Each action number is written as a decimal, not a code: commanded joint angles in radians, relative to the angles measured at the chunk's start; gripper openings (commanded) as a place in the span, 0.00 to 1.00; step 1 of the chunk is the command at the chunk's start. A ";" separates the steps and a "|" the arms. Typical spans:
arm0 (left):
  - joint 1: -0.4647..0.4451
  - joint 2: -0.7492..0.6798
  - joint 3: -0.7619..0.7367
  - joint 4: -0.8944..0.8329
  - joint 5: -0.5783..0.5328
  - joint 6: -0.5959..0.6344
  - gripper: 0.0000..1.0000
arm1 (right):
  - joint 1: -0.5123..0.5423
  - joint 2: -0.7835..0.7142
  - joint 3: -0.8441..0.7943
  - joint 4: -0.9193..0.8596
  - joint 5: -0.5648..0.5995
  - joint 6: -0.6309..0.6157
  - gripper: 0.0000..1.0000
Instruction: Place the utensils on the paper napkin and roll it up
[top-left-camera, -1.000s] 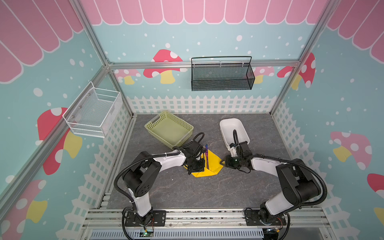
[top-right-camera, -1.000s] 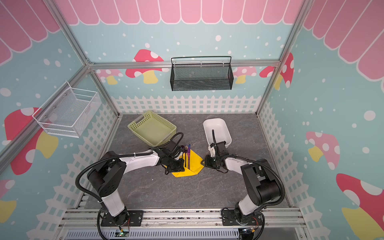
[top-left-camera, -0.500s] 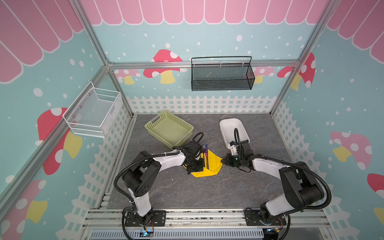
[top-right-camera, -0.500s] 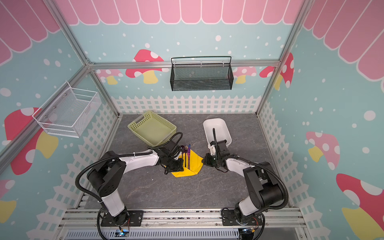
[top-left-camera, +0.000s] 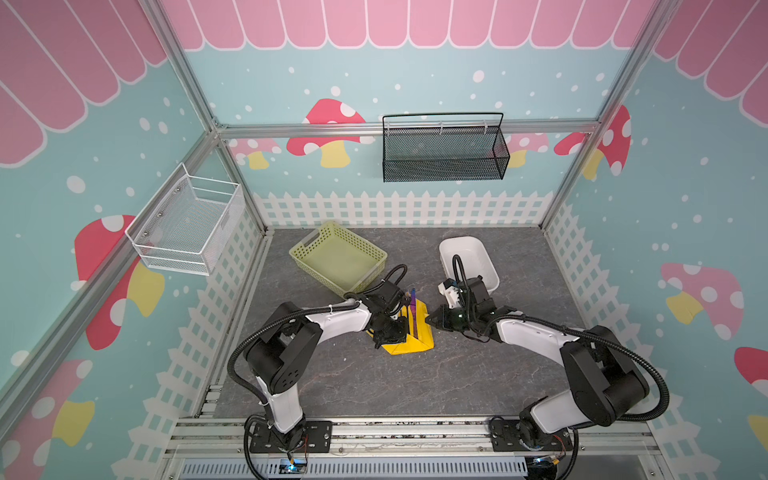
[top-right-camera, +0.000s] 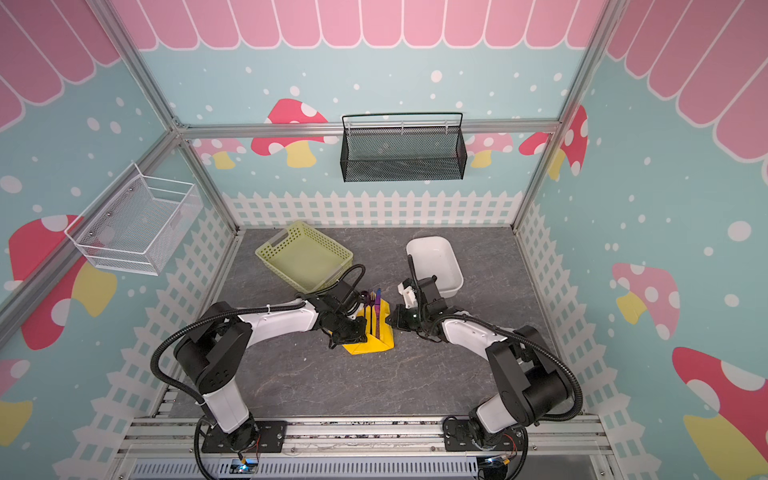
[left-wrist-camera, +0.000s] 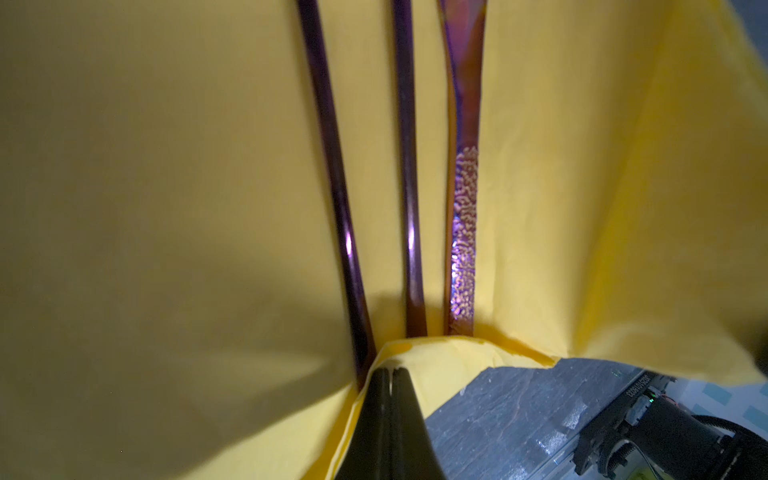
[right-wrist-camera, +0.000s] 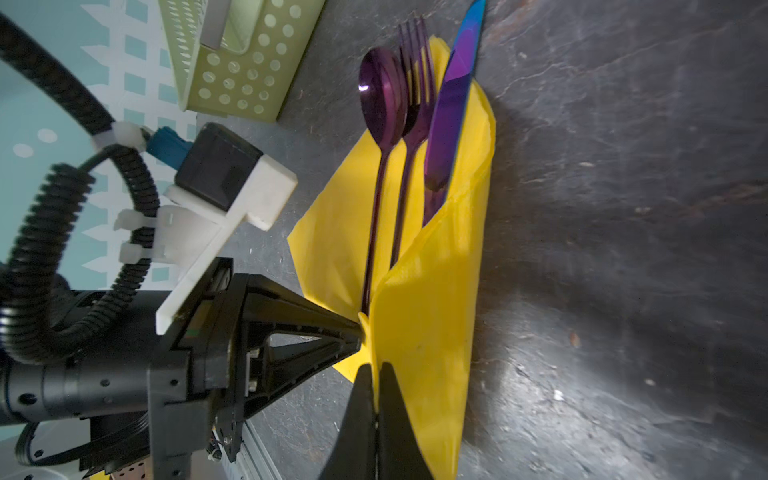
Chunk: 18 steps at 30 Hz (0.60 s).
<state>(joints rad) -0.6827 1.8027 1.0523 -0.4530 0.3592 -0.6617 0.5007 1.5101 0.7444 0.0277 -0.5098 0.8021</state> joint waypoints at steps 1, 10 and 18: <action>0.006 0.000 0.001 -0.006 -0.012 0.010 0.02 | 0.034 0.025 0.042 0.036 0.031 0.063 0.04; 0.014 -0.024 -0.039 0.013 -0.028 0.004 0.02 | 0.094 0.066 0.043 0.143 0.060 0.170 0.02; 0.041 -0.076 -0.087 0.056 -0.017 -0.006 0.04 | 0.123 0.128 0.040 0.238 0.049 0.232 0.02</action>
<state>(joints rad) -0.6529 1.7592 0.9802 -0.4232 0.3511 -0.6628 0.6117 1.6123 0.7746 0.2005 -0.4641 0.9852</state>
